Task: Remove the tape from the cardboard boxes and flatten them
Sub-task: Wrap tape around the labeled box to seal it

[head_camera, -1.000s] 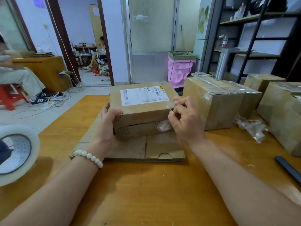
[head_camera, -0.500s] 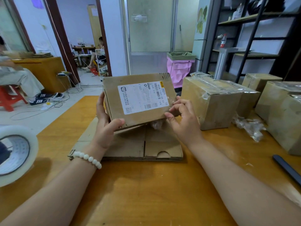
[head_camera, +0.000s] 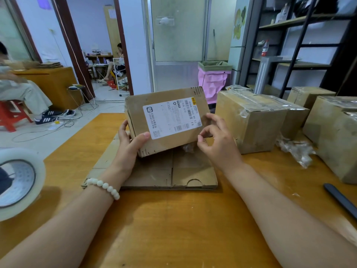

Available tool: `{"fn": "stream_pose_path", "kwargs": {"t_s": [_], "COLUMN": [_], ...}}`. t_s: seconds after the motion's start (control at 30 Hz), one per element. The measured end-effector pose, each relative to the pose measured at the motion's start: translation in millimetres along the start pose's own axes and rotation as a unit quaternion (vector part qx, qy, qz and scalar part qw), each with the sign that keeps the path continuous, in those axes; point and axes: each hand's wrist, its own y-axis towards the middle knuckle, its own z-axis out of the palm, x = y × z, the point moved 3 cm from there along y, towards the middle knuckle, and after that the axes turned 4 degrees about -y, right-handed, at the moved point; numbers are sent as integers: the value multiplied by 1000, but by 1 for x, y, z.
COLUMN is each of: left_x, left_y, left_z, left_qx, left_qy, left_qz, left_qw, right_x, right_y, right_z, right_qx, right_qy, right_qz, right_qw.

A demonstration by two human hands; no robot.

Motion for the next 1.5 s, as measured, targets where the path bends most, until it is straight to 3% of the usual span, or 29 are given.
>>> {"fn": "stream_pose_path", "kwargs": {"t_s": [0.23,0.43,0.73,1.0,1.3,1.5], "left_x": [0,0,0,1,0,-2], "left_y": [0,0,1,1,0,-2], "left_z": [2,0,1,1,4,3], "left_qx": [-2,-14,-11,-14,-20,-12], "left_qy": [26,20,19,25,28,88], "left_qz": [4,6,1,0,2,4], "left_qw": [1000,1000,1000,1000,999,996], "right_x": [13,-9,-2,6,9,6], "right_y": [-1,2,1,-4,-3,-2], "right_z": [4,-1,-2,6,0,3], "right_qx": [29,39,40,-12,0,-1], "right_qy": [-117,-65,55,-34,-81,-137], "right_qz": [-35,116,141,74,16,55], "right_qw": [992,990,988,997,997,989]}}
